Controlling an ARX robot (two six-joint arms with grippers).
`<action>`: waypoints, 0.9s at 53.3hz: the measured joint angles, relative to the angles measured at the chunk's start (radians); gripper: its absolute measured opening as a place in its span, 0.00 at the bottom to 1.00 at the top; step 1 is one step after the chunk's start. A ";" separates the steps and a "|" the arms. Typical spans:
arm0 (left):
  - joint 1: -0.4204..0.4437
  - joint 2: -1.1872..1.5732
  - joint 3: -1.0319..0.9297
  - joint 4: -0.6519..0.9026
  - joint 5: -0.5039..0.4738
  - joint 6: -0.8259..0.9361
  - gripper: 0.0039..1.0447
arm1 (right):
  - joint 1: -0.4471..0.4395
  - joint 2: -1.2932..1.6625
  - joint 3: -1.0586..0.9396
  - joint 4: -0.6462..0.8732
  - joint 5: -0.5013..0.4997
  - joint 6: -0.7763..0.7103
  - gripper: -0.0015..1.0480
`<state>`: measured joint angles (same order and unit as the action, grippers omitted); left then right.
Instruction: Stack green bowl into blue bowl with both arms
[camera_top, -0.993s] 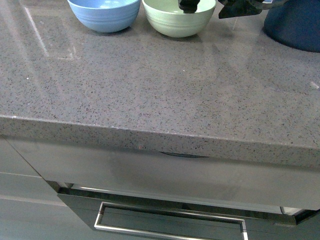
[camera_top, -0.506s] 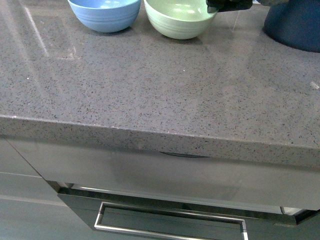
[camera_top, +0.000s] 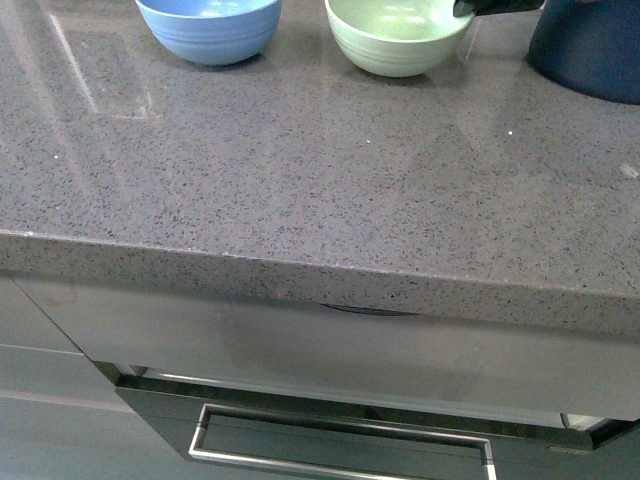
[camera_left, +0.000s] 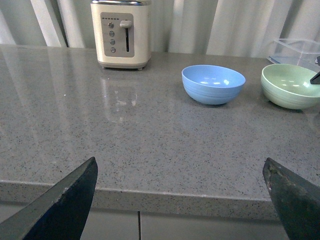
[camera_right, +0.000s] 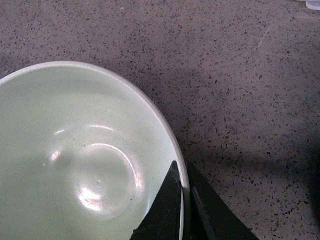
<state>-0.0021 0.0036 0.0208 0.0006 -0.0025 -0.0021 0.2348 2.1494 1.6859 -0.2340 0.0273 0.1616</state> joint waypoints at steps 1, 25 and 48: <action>0.000 0.000 0.000 0.000 0.000 0.000 0.94 | 0.000 -0.001 0.002 -0.006 -0.002 0.000 0.01; 0.000 0.000 0.000 0.000 0.000 0.000 0.94 | -0.010 -0.002 0.232 -0.153 -0.069 0.000 0.01; 0.000 0.000 0.000 0.000 0.000 0.000 0.94 | 0.048 0.008 0.378 -0.223 -0.119 -0.020 0.01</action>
<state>-0.0021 0.0036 0.0208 0.0006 -0.0025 -0.0021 0.2825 2.1571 2.0644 -0.4568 -0.0917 0.1413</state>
